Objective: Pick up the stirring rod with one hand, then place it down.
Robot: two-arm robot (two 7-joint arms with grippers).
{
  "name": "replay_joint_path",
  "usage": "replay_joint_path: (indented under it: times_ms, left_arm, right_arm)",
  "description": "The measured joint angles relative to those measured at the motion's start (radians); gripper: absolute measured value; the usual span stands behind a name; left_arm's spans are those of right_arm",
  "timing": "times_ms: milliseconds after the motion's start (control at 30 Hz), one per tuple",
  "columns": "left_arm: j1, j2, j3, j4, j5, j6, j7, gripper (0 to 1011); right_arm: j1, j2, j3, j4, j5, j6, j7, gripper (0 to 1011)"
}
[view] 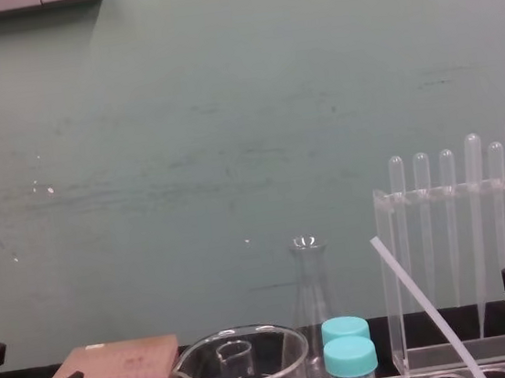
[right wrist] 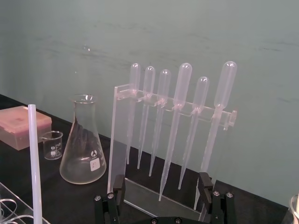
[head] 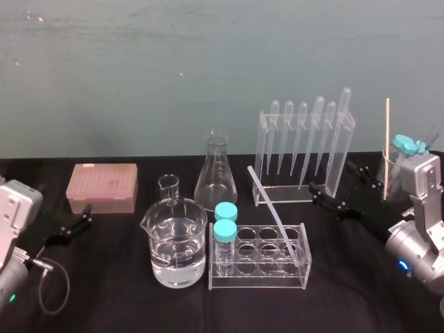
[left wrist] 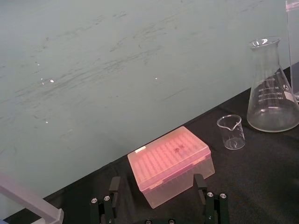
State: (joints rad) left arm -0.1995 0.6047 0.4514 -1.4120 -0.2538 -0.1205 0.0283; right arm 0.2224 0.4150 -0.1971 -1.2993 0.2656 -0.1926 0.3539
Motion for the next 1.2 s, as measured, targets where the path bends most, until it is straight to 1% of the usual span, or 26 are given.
replay_joint_path:
  times_ms: [1200]
  left_arm:
    - [0.000, 0.000, 0.000, 0.000, 0.000, 0.000, 0.000, 1000]
  right_arm:
    - [-0.001, 0.002, 0.000, -0.003, 0.000, -0.005, -0.001, 1000]
